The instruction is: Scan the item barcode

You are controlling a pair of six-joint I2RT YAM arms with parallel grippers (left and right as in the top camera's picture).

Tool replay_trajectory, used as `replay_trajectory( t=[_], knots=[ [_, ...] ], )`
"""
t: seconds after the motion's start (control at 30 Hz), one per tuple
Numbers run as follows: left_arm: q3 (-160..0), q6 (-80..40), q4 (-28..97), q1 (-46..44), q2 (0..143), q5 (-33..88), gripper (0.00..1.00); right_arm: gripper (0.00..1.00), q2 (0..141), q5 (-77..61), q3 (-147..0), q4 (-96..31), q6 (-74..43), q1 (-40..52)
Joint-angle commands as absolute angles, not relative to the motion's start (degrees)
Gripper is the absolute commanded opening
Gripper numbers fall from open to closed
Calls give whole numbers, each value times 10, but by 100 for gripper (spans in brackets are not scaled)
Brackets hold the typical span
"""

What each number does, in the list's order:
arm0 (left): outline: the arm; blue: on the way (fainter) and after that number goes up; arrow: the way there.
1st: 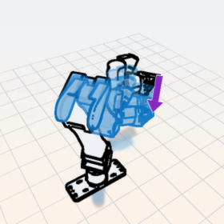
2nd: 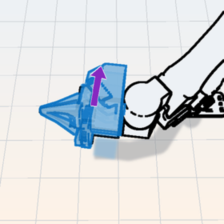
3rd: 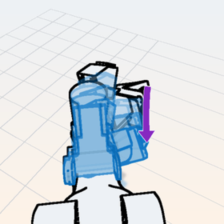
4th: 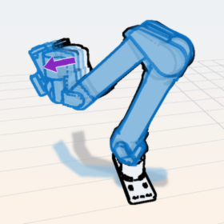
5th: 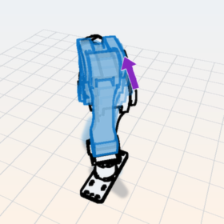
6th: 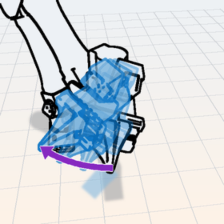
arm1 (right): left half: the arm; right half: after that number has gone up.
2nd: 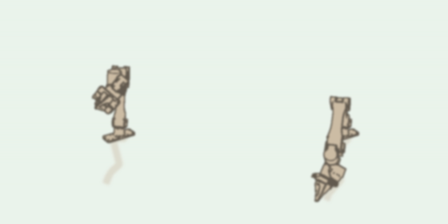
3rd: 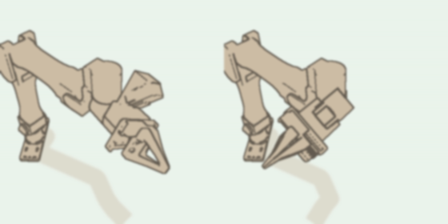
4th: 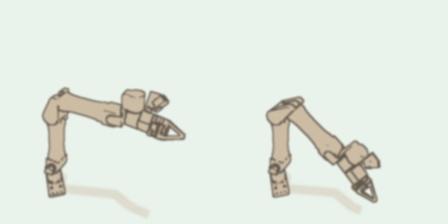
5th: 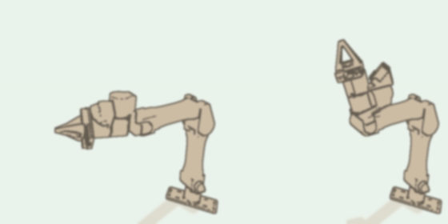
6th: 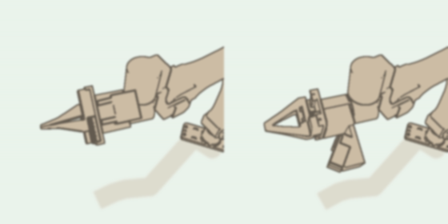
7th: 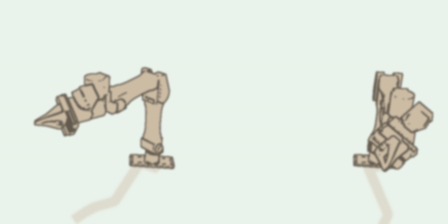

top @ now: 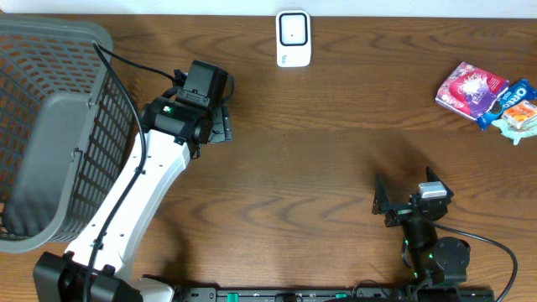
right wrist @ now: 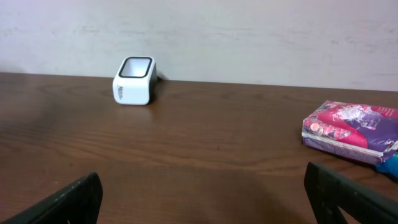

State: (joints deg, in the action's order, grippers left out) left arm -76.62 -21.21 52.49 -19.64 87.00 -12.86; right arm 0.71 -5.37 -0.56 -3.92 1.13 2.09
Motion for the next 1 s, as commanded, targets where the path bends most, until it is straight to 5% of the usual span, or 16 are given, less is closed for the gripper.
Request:
replay_trajectory(
  t=[0.0,0.97],
  knots=[
    [-770,-217,527,-196,873,-140,86,99,3,-50,-3,-40,11,16],
    [-770,-152,527,-196,873,-196,86,99,3,-50,-3,-40,11,16]
  ],
)
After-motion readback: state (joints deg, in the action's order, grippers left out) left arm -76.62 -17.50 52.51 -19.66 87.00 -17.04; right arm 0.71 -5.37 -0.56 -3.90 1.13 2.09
